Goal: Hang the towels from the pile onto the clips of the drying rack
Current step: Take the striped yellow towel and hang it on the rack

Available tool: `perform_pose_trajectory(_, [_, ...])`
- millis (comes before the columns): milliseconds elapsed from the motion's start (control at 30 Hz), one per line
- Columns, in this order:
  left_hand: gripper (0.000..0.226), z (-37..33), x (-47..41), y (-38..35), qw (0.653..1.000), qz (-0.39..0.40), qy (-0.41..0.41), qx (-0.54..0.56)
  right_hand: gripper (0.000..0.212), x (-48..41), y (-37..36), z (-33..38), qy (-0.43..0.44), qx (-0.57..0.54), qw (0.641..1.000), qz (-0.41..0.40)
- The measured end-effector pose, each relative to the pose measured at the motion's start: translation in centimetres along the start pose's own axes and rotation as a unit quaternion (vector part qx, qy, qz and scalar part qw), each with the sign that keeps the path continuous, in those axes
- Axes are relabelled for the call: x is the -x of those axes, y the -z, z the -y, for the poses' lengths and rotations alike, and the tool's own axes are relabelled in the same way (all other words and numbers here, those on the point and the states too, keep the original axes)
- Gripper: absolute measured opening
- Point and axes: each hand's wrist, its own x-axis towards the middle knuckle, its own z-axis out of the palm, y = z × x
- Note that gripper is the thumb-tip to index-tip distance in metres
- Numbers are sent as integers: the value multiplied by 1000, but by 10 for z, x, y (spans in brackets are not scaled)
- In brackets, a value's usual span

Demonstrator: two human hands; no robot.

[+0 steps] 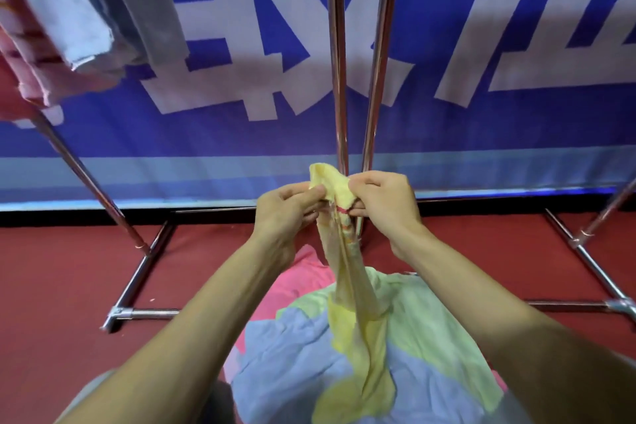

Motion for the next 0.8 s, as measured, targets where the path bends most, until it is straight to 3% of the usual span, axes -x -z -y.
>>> perform_pose_trajectory(267, [10,11,9,-5,985,-14,-114,-132,21,17,3,3,3,18,998,57])
perform_pose_trajectory(500, [62,10,18,-3,965,57,-161,-198,20,26,19,13,11,16,996,81])
perform_pose_trajectory(700, [71,5,19,4,972,103,-118,-175,4,27,29,18,24,41,995,86])
perform_pose_trajectory(800, [67,-2,20,9,975,133,-103,-148,10,26,32,20,33,55,992,111])
